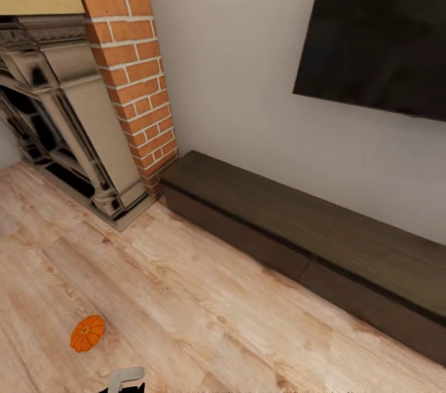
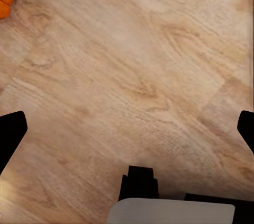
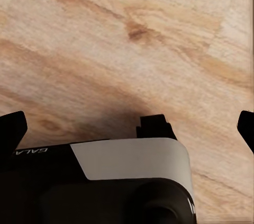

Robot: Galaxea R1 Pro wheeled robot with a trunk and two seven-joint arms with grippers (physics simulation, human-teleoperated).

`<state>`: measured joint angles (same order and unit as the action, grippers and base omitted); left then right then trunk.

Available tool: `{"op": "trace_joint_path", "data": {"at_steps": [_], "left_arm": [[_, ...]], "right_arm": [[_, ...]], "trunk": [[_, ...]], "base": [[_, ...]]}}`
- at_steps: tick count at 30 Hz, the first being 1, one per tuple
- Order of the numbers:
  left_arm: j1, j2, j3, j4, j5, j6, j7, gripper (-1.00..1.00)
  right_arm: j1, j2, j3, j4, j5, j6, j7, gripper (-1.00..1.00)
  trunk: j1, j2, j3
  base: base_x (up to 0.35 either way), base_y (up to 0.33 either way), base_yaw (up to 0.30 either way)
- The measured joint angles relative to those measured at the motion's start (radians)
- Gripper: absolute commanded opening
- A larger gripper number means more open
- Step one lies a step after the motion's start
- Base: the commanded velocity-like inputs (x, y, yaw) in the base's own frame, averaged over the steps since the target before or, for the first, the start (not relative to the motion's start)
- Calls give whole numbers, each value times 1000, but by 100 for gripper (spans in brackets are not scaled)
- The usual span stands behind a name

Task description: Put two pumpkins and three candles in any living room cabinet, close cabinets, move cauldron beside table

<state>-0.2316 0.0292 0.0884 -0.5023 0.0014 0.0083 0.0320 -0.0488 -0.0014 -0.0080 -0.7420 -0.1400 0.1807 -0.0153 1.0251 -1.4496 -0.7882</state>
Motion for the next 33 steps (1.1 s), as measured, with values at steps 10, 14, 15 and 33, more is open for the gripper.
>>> {"op": "trace_joint_path", "data": {"at_steps": [10,14,15,33], "left_arm": [[0,0,0,0,0,0,0,100],[0,0,0,0,0,0,0,100],[0,0,0,0,0,0,0,100],[0,-2,0,0,1,0,0,100]], "right_arm": [[0,0,0,0,0,-1,0,100],[0,0,0,0,0,-1,0,100],[0,0,0,0,0,-1,0,100],[0,0,0,-1,2,-33,1,100]], "trunk": [[0,0,-10],[0,0,-10],[0,0,-10],[0,0,-10]], "base": [[-2,0,-140],[0,0,-17],[0,0,-5],[5,116,-66]]}}
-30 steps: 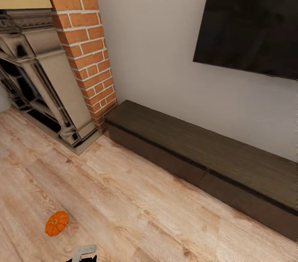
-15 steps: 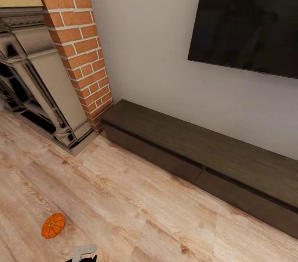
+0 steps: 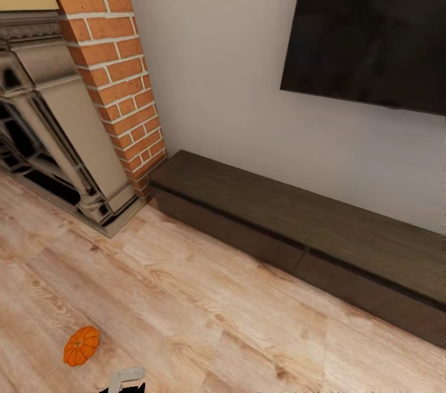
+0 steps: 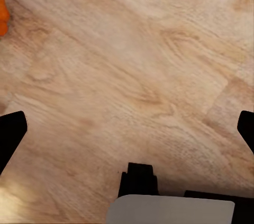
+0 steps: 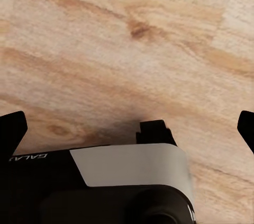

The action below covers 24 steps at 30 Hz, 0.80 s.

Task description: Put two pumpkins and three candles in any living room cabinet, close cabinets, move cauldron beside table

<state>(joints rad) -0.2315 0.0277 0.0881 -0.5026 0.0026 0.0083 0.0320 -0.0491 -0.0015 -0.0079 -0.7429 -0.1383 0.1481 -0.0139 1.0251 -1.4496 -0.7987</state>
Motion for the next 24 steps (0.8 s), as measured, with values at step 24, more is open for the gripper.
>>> {"op": "trace_joint_path", "data": {"at_steps": [24], "left_arm": [[0,0,-2,1,-6,0,0,100]], "right_arm": [[0,0,-2,0,-3,2,1,100]], "trunk": [[0,0,0]], "base": [[-38,19,-251]]}}
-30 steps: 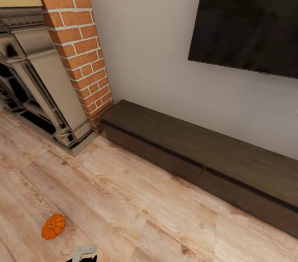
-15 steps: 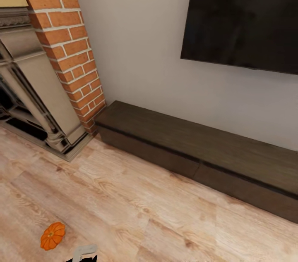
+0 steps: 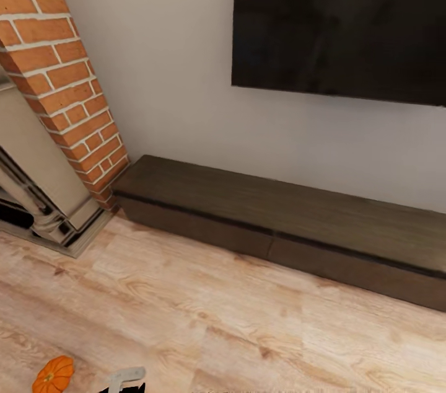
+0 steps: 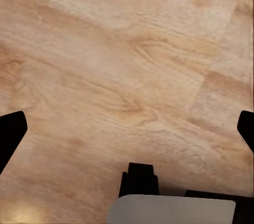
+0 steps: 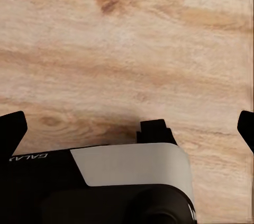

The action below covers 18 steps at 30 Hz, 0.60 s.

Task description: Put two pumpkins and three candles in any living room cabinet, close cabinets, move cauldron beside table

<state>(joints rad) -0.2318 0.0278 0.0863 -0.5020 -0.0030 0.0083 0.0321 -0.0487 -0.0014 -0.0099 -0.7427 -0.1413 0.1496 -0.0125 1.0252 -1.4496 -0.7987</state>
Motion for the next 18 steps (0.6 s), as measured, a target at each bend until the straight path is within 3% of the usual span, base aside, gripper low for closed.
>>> {"op": "trace_joint_path", "data": {"at_steps": [9,18], "left_arm": [[0,0,0,0,0,0,0,100],[0,0,0,0,0,0,0,100]], "right_arm": [[0,0,-1,0,0,0,0,100],[0,1,0,-1,1,-1,0,100]], "trunk": [[0,0,0],[0,0,3]], "base": [[-14,-276,-280],[0,-59,-274]]}}
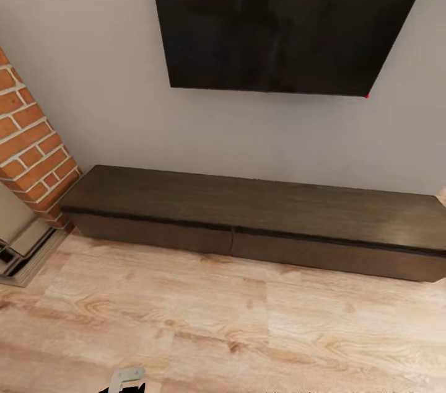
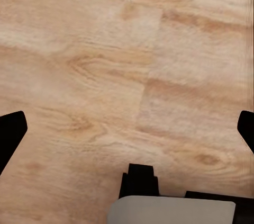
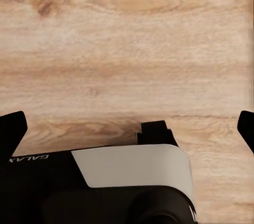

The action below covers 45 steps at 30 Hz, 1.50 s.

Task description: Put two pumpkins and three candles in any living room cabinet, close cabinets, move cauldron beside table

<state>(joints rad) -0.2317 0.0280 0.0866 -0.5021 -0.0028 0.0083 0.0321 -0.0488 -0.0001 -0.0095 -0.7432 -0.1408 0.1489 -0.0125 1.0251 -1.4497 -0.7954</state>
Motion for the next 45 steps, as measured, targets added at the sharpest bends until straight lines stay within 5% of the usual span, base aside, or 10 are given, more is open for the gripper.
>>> {"op": "trace_joint_path", "data": {"at_steps": [15,19,22,27,31,33,38,45], "left_arm": [[0,1,1,-1,2,0,0,100],[-3,3,5,-36,4,12,-4,100],[-5,1,9,-194,5,137,-5,100],[-6,1,29,-629,6,639,-13,100],[-6,-2,35,-786,9,766,-15,100],[-7,-3,36,-821,9,797,-16,100],[-6,-13,39,-907,10,943,-19,100],[-5,-30,39,-950,54,980,-19,100]], "right_arm": [[0,0,1,-1,2,-5,0,100],[0,-1,-1,0,-10,-82,1,100],[0,-6,-2,-2,-113,-108,5,100],[-6,-22,-1,-31,-366,-139,17,100],[-12,-47,1,-40,-517,-148,43,100],[-13,-53,1,-38,-578,-145,120,100],[-14,-85,-1,-32,-625,-135,359,100],[-14,-96,-1,-31,-630,-138,419,100]], "trunk": [[0,0,13],[0,0,16],[0,0,18],[0,0,19],[0,0,19],[0,0,19],[0,0,19],[0,0,19]], "base": [[32,-108,-258],[7,-10,-256],[1,-2,-257],[0,0,-93],[0,0,-11],[0,0,-3],[0,0,-1],[0,0,0]]}}
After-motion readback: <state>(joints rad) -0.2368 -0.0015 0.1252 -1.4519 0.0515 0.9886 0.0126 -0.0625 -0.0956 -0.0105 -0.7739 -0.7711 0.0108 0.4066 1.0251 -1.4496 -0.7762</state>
